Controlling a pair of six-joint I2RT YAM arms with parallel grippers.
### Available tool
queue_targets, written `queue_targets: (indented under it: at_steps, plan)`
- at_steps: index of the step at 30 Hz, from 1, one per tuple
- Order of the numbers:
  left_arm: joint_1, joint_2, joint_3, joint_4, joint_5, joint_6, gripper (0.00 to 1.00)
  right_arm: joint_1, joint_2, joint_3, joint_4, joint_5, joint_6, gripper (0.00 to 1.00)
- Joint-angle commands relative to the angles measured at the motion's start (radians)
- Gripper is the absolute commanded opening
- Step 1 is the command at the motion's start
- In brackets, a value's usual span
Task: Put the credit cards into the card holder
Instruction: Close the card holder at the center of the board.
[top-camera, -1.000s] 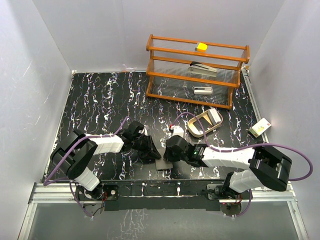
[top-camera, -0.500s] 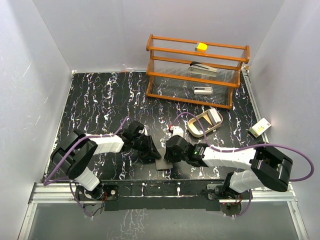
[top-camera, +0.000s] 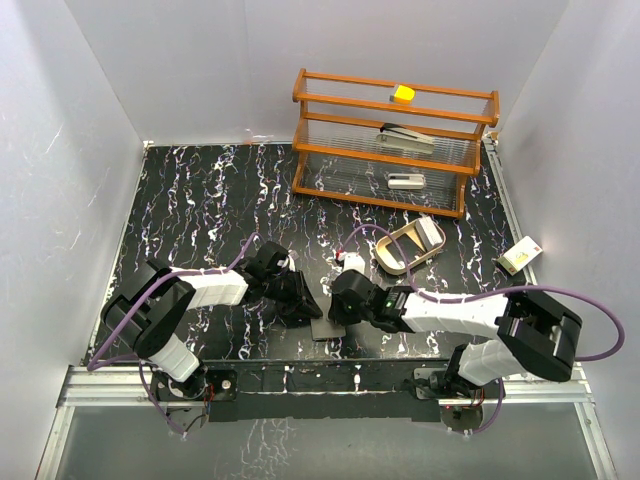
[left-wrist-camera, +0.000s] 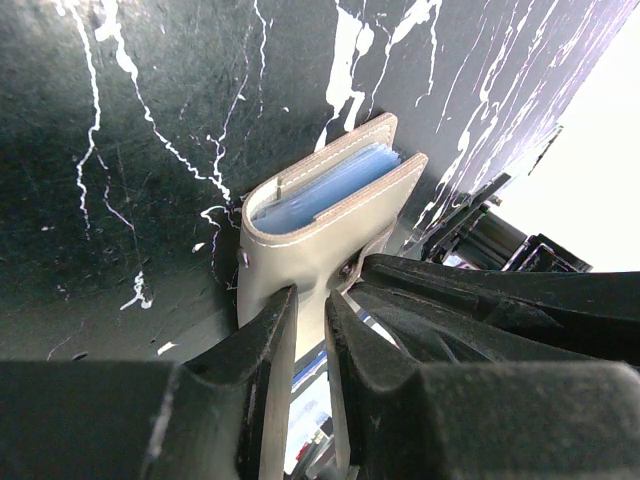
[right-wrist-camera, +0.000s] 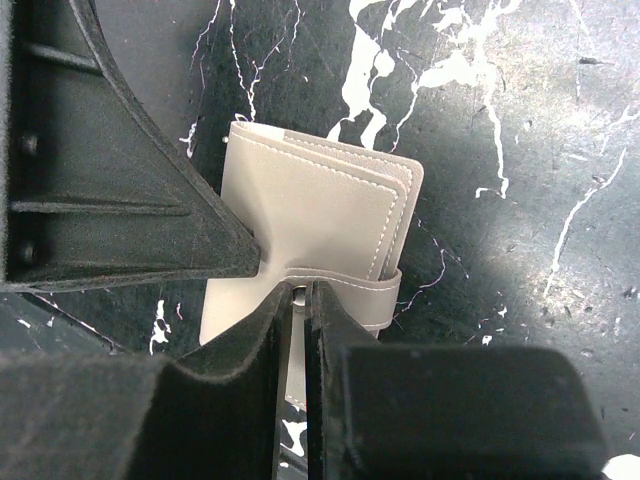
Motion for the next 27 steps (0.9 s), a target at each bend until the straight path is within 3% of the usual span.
queue_targets:
  at_steps: [1,15,27]
  plan:
    - [-0.015,0.052,-0.026,-0.104,-0.1,0.036,0.18,0.008,0.055,0.028,0.007,-0.021,-0.007,0.08]
    - [-0.016,0.061,-0.027,-0.097,-0.096,0.038,0.18,0.013,0.108,0.032,-0.035,-0.031,-0.017,0.04]
    - [-0.015,0.062,-0.032,-0.094,-0.101,0.033,0.18,0.031,0.255,0.083,-0.131,-0.016,-0.037,0.02]
